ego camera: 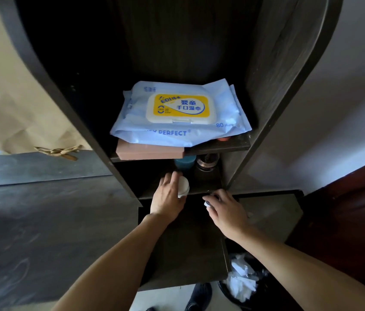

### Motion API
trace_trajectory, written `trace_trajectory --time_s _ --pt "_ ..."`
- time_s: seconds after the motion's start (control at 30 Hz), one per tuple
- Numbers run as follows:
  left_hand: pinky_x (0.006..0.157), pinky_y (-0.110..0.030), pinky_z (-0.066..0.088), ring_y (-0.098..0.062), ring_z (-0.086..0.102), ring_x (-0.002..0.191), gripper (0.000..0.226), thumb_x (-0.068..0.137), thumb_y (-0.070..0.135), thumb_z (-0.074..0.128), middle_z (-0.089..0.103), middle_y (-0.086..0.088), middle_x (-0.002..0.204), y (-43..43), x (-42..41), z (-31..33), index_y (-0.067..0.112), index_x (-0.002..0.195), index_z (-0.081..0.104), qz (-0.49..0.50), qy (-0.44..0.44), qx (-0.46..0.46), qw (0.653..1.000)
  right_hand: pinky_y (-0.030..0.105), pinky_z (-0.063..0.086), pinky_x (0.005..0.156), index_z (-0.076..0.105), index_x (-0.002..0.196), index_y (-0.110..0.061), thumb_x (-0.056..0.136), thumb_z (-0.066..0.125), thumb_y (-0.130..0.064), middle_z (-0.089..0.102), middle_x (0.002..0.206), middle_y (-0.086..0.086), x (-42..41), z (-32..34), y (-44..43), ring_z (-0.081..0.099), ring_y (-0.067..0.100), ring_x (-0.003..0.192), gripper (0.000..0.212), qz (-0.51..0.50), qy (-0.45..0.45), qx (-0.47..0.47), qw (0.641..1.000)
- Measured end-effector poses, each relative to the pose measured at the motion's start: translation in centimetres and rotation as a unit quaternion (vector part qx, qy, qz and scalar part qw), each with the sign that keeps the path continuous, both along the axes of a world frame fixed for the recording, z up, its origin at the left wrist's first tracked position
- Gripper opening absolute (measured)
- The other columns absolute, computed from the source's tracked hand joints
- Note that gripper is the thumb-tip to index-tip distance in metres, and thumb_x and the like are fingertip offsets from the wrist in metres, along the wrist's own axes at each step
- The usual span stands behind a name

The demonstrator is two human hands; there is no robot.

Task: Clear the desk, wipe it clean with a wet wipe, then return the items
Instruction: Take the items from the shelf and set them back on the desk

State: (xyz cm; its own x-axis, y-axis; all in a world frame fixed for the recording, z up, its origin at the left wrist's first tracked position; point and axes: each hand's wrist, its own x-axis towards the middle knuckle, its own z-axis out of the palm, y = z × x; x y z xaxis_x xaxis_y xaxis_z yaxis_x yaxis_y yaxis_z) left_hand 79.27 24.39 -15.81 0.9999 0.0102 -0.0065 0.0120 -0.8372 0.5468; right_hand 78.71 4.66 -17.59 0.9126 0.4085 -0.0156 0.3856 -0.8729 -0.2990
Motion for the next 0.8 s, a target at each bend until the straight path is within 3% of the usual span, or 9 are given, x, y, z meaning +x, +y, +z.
trace_trajectory --time_s 0.2,0.57,0.8 --pt "0.084 -0.04 0.048 -0.027 0.045 0.107 0.056 0.076 0.021 0.069 0.047 -0.008 0.114 5.8 -7.3 0.9 0.015 0.127 0.047 0.013 0.001 0.019 1.0 0.033 0.054 0.053 0.069 0.106 -0.02 0.076 0.074 -0.019 0.061 0.096 0.003 -3.8 0.7 2.9 0.064 0.023 0.084 0.03 0.038 0.009 0.008 0.999" --pt "0.081 -0.036 0.048 -0.023 0.047 0.107 0.049 0.077 0.034 0.068 0.05 -0.001 0.111 26.9 -26.4 2.9 0.021 0.121 0.051 0.147 0.019 0.063 0.987 0.032 0.052 0.066 0.061 0.111 -0.03 0.088 0.056 -0.034 0.054 0.105 -0.006 -13.5 -0.4 22.5 0.056 0.014 0.103 0.024 0.145 0.028 0.013 0.989" --pt "0.083 -0.034 0.046 -0.024 0.049 0.106 0.049 0.076 0.034 0.069 0.051 0.0 0.111 38.1 -34.9 4.0 0.021 0.12 0.05 0.217 0.023 0.079 0.973 0.027 0.044 0.063 0.058 0.107 -0.033 0.086 0.059 -0.034 0.053 0.102 -0.007 -18.2 0.8 35.0 0.056 0.014 0.096 0.021 0.202 0.031 0.028 0.978"
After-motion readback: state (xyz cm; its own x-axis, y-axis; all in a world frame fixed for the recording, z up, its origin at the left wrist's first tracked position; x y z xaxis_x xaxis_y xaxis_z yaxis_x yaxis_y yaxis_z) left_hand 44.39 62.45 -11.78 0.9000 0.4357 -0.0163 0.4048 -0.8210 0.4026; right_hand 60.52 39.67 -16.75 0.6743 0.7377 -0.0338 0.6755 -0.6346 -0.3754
